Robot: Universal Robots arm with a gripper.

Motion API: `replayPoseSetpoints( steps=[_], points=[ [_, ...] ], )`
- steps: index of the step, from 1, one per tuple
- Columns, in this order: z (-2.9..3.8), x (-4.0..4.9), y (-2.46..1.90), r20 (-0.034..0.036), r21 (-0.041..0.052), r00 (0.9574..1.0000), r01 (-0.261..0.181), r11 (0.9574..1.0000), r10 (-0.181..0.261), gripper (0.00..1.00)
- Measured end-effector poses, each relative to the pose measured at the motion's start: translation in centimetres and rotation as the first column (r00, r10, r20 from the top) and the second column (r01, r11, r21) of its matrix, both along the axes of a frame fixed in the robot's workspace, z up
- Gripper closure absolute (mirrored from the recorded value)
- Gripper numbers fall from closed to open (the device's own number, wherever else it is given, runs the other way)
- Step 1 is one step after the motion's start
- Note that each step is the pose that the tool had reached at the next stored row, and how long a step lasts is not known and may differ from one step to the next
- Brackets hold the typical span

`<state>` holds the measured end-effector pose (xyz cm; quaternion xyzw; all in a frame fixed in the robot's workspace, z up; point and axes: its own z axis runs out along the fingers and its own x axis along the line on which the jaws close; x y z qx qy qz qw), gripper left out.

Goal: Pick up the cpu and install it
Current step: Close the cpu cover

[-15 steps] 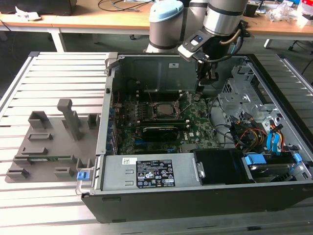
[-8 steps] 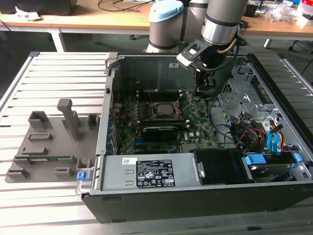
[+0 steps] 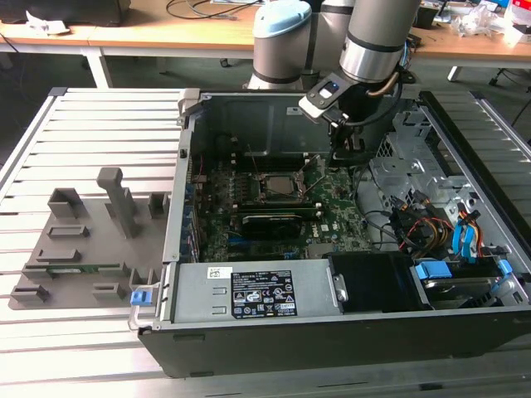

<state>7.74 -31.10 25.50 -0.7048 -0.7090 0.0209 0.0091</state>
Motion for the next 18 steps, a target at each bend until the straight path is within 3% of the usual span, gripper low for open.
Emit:
replayPoseSetpoints(
  steps=[18],
  points=[
    [0.0, -2.62, 0.0, 0.0, 0.0, 1.0, 0.0, 1.0, 0.0, 0.89]
  ],
)
